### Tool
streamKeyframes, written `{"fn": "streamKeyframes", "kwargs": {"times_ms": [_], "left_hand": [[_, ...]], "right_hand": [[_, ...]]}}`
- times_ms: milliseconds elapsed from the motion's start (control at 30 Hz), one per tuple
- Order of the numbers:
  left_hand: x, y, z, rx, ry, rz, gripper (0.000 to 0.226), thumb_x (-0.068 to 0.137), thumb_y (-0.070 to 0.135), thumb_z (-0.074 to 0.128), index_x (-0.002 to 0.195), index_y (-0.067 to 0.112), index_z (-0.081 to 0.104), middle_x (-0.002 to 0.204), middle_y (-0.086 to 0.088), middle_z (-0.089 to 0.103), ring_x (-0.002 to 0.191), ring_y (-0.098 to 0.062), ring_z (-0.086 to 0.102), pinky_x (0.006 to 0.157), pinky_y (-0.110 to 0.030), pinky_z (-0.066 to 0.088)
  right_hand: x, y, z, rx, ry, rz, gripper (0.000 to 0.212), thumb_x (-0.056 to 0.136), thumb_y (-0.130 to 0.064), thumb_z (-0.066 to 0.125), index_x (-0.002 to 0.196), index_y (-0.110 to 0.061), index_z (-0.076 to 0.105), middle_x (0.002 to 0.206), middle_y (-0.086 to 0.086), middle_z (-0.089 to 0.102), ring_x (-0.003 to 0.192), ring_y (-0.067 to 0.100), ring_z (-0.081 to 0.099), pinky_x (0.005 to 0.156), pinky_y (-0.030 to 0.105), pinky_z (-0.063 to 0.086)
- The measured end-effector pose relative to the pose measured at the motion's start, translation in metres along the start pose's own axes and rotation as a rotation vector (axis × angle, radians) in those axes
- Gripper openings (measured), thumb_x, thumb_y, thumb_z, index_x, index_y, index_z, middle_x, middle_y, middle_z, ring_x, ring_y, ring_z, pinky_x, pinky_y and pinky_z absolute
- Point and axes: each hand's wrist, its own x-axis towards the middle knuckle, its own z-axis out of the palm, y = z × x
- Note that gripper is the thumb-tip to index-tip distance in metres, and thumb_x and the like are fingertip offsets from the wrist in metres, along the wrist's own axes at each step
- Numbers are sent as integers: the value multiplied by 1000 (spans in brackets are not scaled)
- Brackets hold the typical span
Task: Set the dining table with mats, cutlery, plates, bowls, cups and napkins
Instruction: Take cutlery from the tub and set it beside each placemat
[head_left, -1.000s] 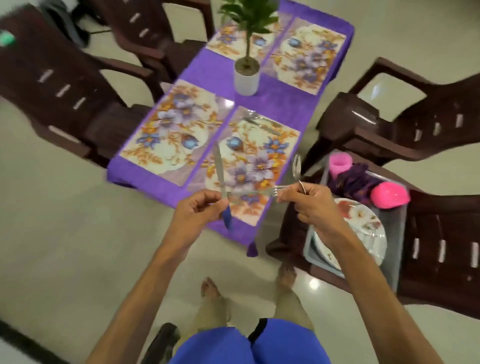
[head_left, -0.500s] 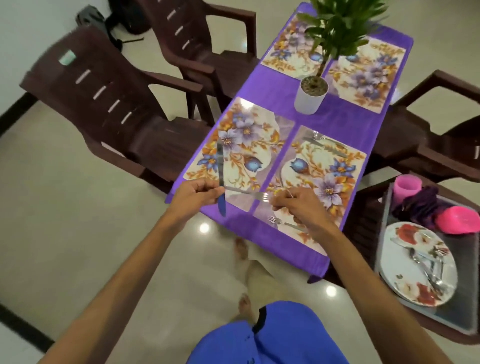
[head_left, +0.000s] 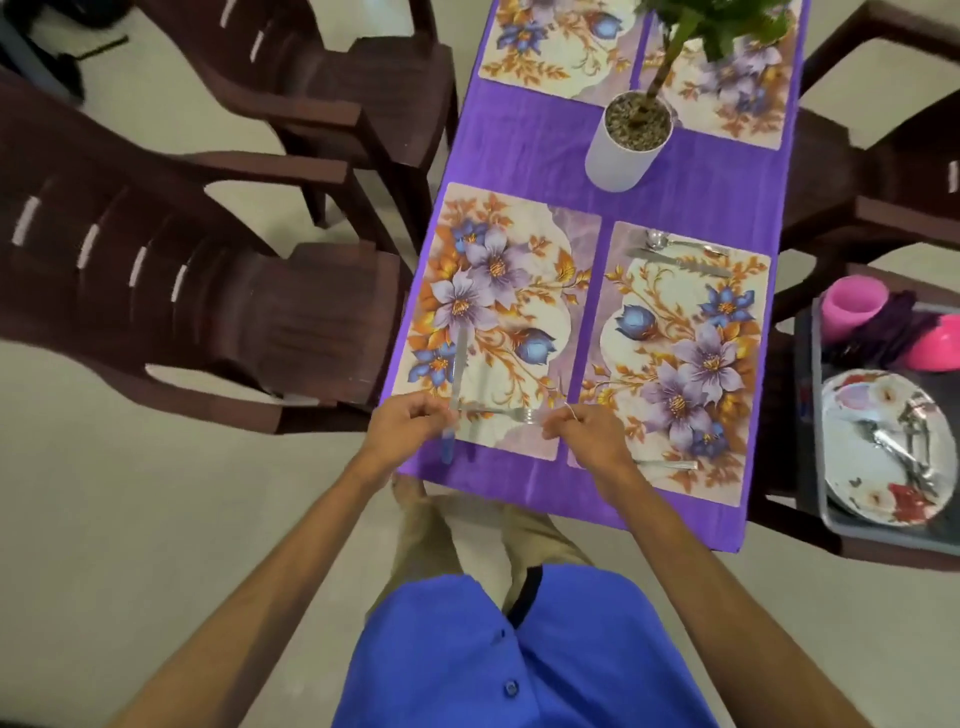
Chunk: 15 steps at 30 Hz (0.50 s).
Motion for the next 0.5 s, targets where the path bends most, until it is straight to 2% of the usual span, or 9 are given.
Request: {"fn": "streamKeyframes", "kwargs": {"times_ms": [33,100,267,333,400,433,500], "left_hand": [[11,11,-9,2,-24,19,10,82,26,83,89,18,83,91,-3,81,90,-19,75,94,-46,61],[38,39,-26,2,-58,91,13,80,33,83,90,24,83,91,1,81,91,-17,76,92,-43,60],[110,132,-62,7,-42,236,1,87,27,82,86,26,82,90,9,80,89,-9,74,86,-33,61],[145,164,-65,-7,-78,236,6,88,20,82,83,23,80,92,2,80,87,-12,73,87,-34,60],[185,185,-62,-46,-81,166,2,88,16,81,87,14,80,101,-8,80,96,-20,75,89,-36,63],[204,189,-60,-36,-70,137,11,84,21,83,88,11,80,103,-9,80,100,-22,76,92,-38,63],[252,191,-55,29,-62,117,29,69,37,86,84,13,81,95,-6,81,99,-21,77,93,-45,62]], "right_hand": [[5,-11,2,19,50,-25,15,87,-3,68,82,-7,82,85,-7,77,77,-1,64,64,14,47],[18,-38,5,37,132,-83,17,89,-11,68,82,-14,82,83,-7,78,79,5,68,70,22,53],[67,-122,-4,182,287,-179,22,87,-15,67,72,-25,80,79,-2,78,88,21,74,81,35,56],[96,-150,-9,207,350,-193,18,84,-17,69,71,-22,80,76,0,78,78,19,73,72,33,55],[132,-170,-13,192,372,-189,15,84,-16,69,73,-18,80,77,5,77,64,9,64,58,25,49],[147,-173,-13,179,376,-189,15,84,-16,69,73,-17,79,78,9,77,61,7,61,55,24,48],[185,-178,-14,132,379,-188,14,86,-15,70,76,-15,79,80,14,77,64,12,64,60,29,54]]}}
